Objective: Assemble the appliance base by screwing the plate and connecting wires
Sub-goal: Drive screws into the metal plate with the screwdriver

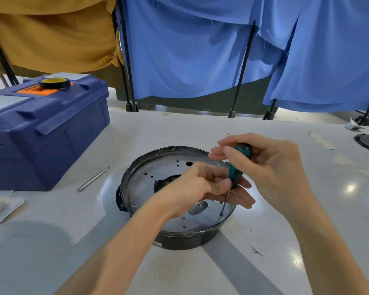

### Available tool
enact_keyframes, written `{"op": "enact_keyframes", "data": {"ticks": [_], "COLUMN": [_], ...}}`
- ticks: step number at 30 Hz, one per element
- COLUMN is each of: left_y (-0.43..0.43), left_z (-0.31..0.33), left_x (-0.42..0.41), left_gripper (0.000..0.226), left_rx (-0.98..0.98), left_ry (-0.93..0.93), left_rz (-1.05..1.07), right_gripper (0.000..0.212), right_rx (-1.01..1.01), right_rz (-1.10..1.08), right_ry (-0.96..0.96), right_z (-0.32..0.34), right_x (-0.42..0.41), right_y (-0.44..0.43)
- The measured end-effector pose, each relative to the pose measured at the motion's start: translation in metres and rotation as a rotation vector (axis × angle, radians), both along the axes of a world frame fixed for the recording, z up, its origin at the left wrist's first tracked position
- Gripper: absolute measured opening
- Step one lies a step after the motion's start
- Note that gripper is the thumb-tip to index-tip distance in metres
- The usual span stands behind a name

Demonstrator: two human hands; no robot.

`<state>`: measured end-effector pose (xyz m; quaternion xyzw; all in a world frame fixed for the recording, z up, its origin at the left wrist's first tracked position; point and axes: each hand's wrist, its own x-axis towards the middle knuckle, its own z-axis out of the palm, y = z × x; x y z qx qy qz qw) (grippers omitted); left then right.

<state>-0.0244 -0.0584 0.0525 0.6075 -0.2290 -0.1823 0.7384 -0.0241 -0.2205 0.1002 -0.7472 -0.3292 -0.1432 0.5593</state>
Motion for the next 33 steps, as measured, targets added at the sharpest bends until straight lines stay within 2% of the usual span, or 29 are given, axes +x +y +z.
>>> {"op": "enact_keyframes", "data": {"ticks": [1,7,8,10,12,14,16,18,20,22,23,25,27,29,31,33], "left_y": [0.000,-0.005,-0.005,-0.004,-0.001,0.001,0.001,0.000,-0.005,-0.010,-0.011,-0.007,-0.002,0.002,0.004,0.004], "left_z": [0.000,-0.001,-0.001,-0.002,-0.001,-0.001,0.000,0.001,0.001,0.002,0.002,0.001,0.000,-0.002,-0.002,0.000], "left_x": [0.000,0.003,0.003,0.002,0.002,0.003,0.003,0.003,0.004,0.005,0.006,0.006,0.006,0.005,0.005,0.005], "left_gripper": [0.024,0.018,0.017,0.018,0.021,0.024,0.024,0.023,0.025,0.022,0.021,0.022,0.024,0.026,0.026,0.024], "left_rx": [-0.017,0.000,0.007,0.002,0.009,0.038,0.036,0.041,0.078,0.138,0.161,0.156,0.124,0.093,0.039,0.016], "left_ry": [0.007,-0.017,-0.017,-0.020,-0.024,-0.026,-0.010,-0.008,-0.009,-0.028,-0.037,-0.033,-0.019,-0.006,0.007,-0.007], "left_rz": [0.006,0.132,0.137,0.120,0.098,0.088,0.080,0.083,0.089,0.089,0.085,0.072,0.052,0.037,0.044,0.059], "right_gripper": [0.003,0.032,0.034,0.034,0.025,0.027,0.025,0.022,0.020,0.029,0.036,0.042,0.036,0.035,0.024,0.012], "right_rx": [0.017,0.142,0.127,0.140,0.172,0.124,0.096,0.136,0.145,0.076,0.050,0.020,0.019,0.040,0.043,0.051], "right_rz": [-0.069,-0.711,-0.746,-0.542,-0.134,0.082,0.048,-0.116,-0.383,-0.692,-0.768,-0.642,-0.320,-0.059,-0.042,-0.186], "right_ry": [-0.034,-0.247,-0.263,-0.095,0.136,0.137,0.061,0.001,-0.081,-0.237,-0.294,-0.237,-0.034,0.065,0.013,-0.086], "right_z": [-0.001,-0.022,-0.022,-0.015,-0.006,-0.003,-0.006,-0.011,-0.019,-0.025,-0.025,-0.017,-0.006,-0.003,-0.005,-0.009], "right_x": [-0.001,-0.006,-0.007,-0.004,0.000,0.003,0.005,0.006,0.007,0.006,0.005,0.004,0.004,0.003,0.001,0.000], "right_y": [0.002,0.037,0.040,0.031,0.014,-0.001,-0.004,0.002,0.011,0.019,0.020,0.014,0.005,-0.001,0.001,0.006]}}
